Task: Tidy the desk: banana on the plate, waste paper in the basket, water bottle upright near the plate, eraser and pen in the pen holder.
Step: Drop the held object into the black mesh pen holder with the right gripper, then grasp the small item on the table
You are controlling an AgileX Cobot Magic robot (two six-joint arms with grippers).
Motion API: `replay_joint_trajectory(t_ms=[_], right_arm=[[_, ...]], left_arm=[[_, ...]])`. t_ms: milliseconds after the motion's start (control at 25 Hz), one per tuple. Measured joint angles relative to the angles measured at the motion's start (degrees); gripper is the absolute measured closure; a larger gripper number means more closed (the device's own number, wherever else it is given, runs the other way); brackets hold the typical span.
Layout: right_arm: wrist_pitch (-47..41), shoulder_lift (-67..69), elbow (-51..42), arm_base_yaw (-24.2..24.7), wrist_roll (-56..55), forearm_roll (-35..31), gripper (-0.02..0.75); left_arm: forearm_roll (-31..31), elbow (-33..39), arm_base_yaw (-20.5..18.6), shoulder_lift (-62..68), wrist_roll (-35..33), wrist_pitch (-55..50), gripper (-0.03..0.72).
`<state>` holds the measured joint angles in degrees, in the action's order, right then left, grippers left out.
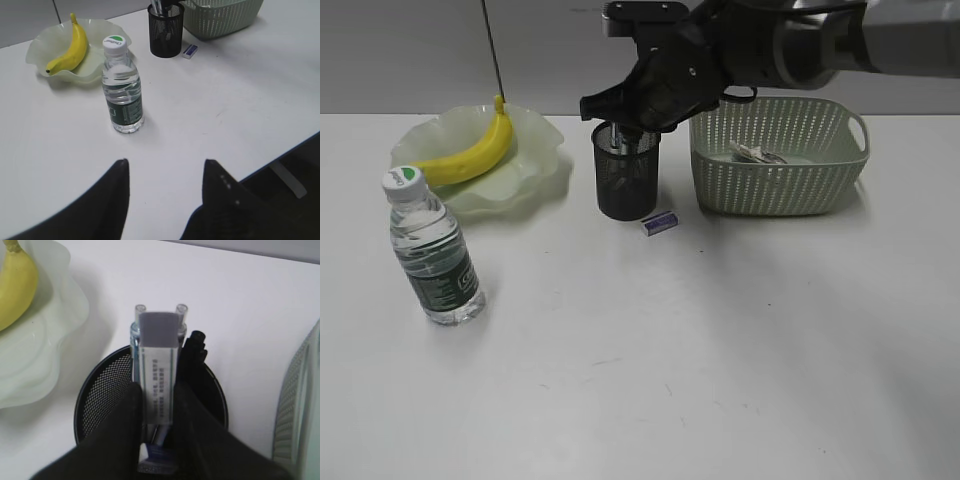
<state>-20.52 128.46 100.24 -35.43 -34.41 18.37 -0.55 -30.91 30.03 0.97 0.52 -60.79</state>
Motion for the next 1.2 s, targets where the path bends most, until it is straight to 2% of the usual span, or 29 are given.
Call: replay_joint_trajectory(t_ms=[120, 320, 520, 720, 1000, 1200], right_arm=[[0.9, 0.0, 0.0, 0.0, 0.0, 0.0, 0.557], [1.4, 0.0, 0.0, 0.0, 0.0, 0.1, 0.418], [-2.6, -0.2, 0.1, 0.0, 0.0, 0.1, 0.390], [-15.5, -4.8, 0.1, 0.0, 0.7, -0.9, 0.387], [-36.4, -15.7, 0.3, -0.5, 18.8, -5.7, 0.393], [-44.4, -25.6, -5.2, -0.5, 24.4, -7.6, 0.399]], left_arm=[[0.0, 0.0, 0.0, 0.0, 0.0, 0.0, 0.332], [0.0, 0.0, 0.0, 0.0, 0.0, 0.0, 0.332], [0.0, 0.0, 0.0, 0.0, 0.0, 0.0, 0.332], [0.0, 0.0, 0.0, 0.0, 0.0, 0.0, 0.332], [0.0, 0.0, 0.0, 0.0, 0.0, 0.0, 0.333], [0.0, 0.0, 0.0, 0.0, 0.0, 0.0, 0.333]])
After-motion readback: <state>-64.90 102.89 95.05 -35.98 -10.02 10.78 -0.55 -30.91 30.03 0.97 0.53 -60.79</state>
